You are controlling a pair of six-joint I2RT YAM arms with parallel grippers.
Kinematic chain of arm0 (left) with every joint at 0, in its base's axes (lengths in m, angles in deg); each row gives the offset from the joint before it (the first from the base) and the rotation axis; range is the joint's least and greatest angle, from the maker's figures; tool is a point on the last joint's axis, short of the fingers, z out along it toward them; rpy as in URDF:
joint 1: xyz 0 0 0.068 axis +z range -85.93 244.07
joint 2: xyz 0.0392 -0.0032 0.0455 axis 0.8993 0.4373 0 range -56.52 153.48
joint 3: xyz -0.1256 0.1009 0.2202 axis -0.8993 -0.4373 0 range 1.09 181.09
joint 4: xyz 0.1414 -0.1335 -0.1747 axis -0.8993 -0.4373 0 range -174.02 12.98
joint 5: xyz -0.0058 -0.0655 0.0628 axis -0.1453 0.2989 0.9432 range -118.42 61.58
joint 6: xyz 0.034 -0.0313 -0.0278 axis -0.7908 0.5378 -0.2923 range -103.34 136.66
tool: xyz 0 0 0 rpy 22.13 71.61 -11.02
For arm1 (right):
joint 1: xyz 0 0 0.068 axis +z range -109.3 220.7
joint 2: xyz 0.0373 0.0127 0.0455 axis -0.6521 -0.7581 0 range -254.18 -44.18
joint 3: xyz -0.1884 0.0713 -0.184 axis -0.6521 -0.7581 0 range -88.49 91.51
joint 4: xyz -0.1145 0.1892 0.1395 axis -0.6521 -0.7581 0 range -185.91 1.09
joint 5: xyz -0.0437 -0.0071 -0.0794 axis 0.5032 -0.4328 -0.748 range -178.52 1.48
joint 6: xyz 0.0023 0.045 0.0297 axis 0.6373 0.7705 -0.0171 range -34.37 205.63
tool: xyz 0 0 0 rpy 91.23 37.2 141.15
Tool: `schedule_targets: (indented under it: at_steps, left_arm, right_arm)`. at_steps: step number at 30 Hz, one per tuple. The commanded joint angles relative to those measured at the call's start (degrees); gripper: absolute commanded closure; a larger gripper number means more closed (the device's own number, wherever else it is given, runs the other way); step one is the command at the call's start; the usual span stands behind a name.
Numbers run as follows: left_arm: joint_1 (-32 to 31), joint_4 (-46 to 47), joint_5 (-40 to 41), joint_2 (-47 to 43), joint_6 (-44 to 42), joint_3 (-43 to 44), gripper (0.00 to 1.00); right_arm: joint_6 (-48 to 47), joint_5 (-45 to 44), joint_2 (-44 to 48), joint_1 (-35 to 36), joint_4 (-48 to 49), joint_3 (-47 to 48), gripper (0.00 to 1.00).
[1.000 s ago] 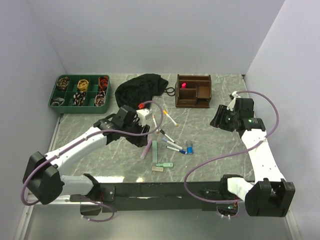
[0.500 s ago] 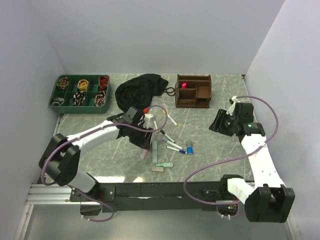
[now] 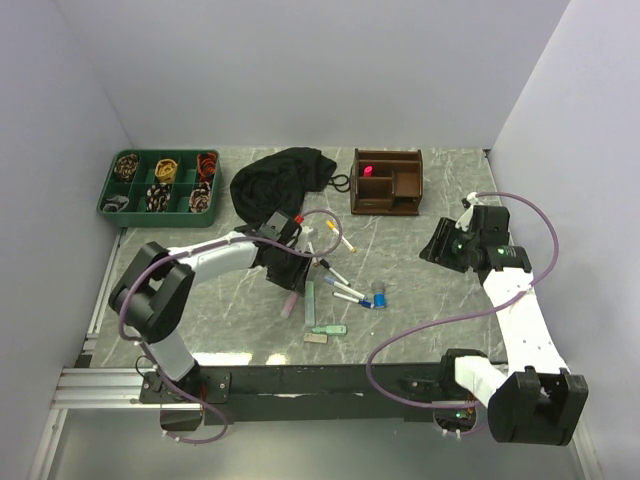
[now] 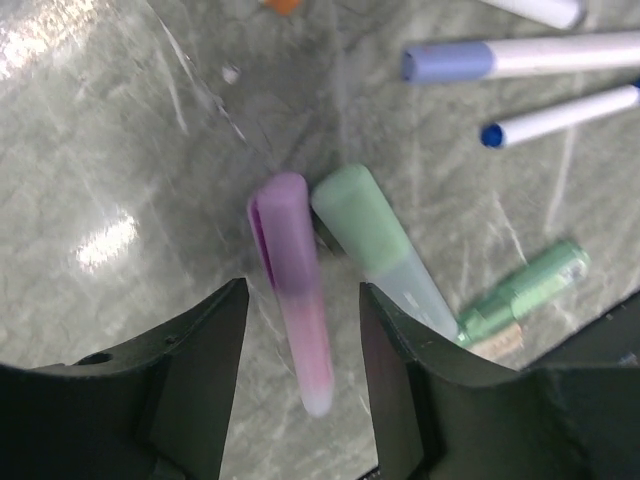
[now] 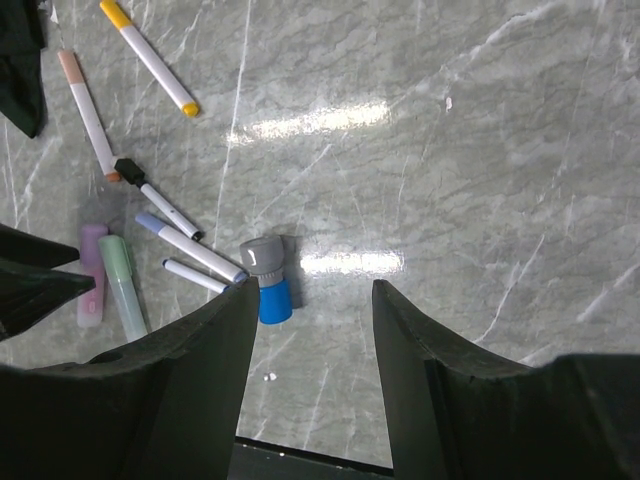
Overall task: Sort the stationery into containers
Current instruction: Pick up the stationery from the center of the board, then place the stationery in the storage box.
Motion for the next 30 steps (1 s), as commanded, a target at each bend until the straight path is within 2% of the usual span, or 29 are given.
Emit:
schedule_targets:
  at_steps: [1,3,8,9,11,14,16,18,20,22,23,24,25,26,29,30]
  left_arm:
    - [0.1,1.8,2.0,2.7,-0.3,2.3,0.48]
    - [0.1,0.9,1.9,4.5,-0.2,2.8,0.52]
    - [-1.1,2.5,2.7,5.5,-0.2,2.2,0.70]
    - [-1.3,2.5,2.5,5.8,-0.5,2.5,0.82]
    - [-1.2,1.8,1.6,5.4,-1.3,3.5,0.99]
    - [-0.3,-7.5,0.8,4.6,-5.0,10.9,0.99]
    - [0.8,-14.3,-0.6,3.7,-7.2,20.0,0.99]
    - [1.5,-15.8,-2.7,2.7,-9.4,28.5,0.99]
    - [1.5,-11.0,-6.7,2.2,-11.9,32.5,0.99]
    - [1.5,-0.7,-12.8,-0.1,-16.1,31.4,0.99]
    - [1.5,15.8,-14.4,-1.3,-16.8,28.9,0.99]
    - [1.5,25.9,-17.0,-3.2,-16.9,22.3,0.99]
    - [1.5,34.9,-18.1,-3.2,-17.6,19.7,0.99]
    - [1.2,49.8,-18.8,-2.3,-18.0,18.2,0.99]
    - [0.9,55.1,-20.2,8.6,-17.8,26.8,0.99]
    - [0.9,56.3,-20.5,15.0,-16.6,33.7,0.99]
  right_arm:
    - [0.1,0.5,-0.4,-0.9,2.0,0.2,0.43]
    - [0.0,0.5,-0.6,-1.0,2.1,0.1,0.43]
    - [0.1,0.6,-0.8,-1.2,2.6,-0.4,0.43]
    - [0.2,0.5,-0.8,-1.3,2.6,-0.4,0.43]
    - [-0.1,0.4,-1.1,-1.4,2.4,0.2,0.43]
    - [-0.7,-0.3,-1.2,-1.6,1.9,1.6,0.43]
    - [-1.0,-0.6,-1.5,-1.7,1.7,2.4,0.43]
    - [-0.9,-0.6,-1.8,-1.7,2.0,2.4,0.43]
    - [-0.5,-0.5,-2.0,-1.7,3.0,2.1,0.43]
    - [-0.2,-0.5,-2.2,-1.7,4.1,1.7,0.43]
    - [-0.3,-0.4,-2.2,-1.8,4.3,1.6,0.43]
    - [-0.3,-0.2,-2.4,-1.8,4.6,1.6,0.43]
    - [-0.8,-0.1,-2.5,-1.8,4.6,1.9,0.43]
    - [-1.1,-0.2,-2.6,-1.8,4.5,2.0,0.43]
    - [-2.4,-1.4,-3.2,-1.9,4.1,3.0,0.43]
    - [-3.0,-1.7,-3.7,-1.9,4.0,3.1,0.43]
